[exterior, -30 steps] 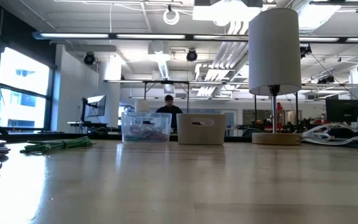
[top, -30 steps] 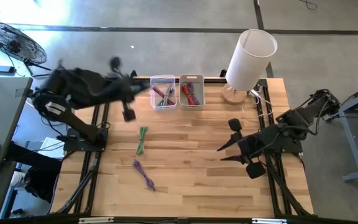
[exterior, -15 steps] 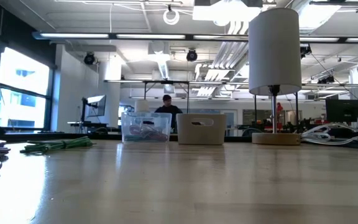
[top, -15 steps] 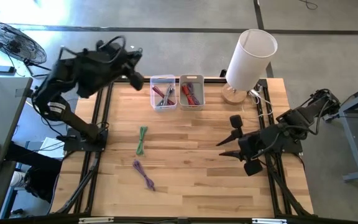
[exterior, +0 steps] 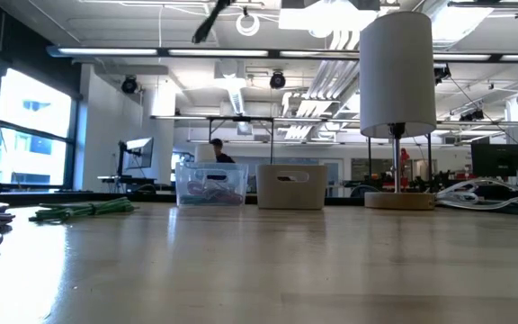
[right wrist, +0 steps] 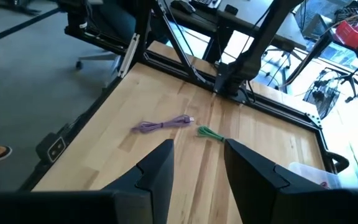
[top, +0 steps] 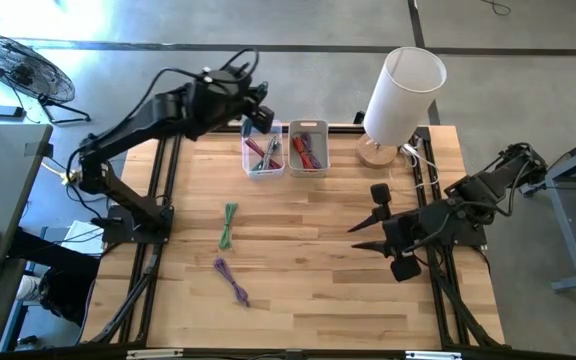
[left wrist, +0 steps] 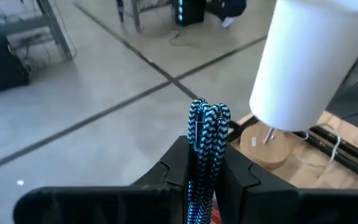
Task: Pick & Place USB Port
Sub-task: Put the blue patterned charger cable into the transparent bin
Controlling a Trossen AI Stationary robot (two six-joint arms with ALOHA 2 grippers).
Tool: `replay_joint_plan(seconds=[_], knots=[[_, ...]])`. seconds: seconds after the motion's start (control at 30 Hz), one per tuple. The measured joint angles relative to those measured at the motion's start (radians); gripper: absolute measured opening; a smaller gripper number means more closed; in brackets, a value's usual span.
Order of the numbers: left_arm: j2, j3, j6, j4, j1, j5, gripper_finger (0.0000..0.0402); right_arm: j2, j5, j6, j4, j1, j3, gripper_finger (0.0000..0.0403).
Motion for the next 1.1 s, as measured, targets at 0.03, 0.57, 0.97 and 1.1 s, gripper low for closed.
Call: replay_joint_plan(seconds=[0.03,0.57,0.97,1.1], knots=[[0.000,-0.026,-0.011,0.018,0.012,0.013,0.0039,0.000,0.001,0.000,0.000,0.005,0.000,0.0134],[0.000,-0.406,-0.296,0.258,0.151,0.123,0.0039,0.000,0.049,0.007,-0.001,0.052,0.000,0.0133],[0.000,-0.615,-0.436,0.308,0.190,0.127,0.0039,0.000,0.048,0.008,-0.017,0.052,0.000,0.0133],[0.000,-0.697,-0.443,0.405,0.197,0.117,0.0039,0.000,0.048,0.008,-0.017,0.052,0.000,0.0133]])
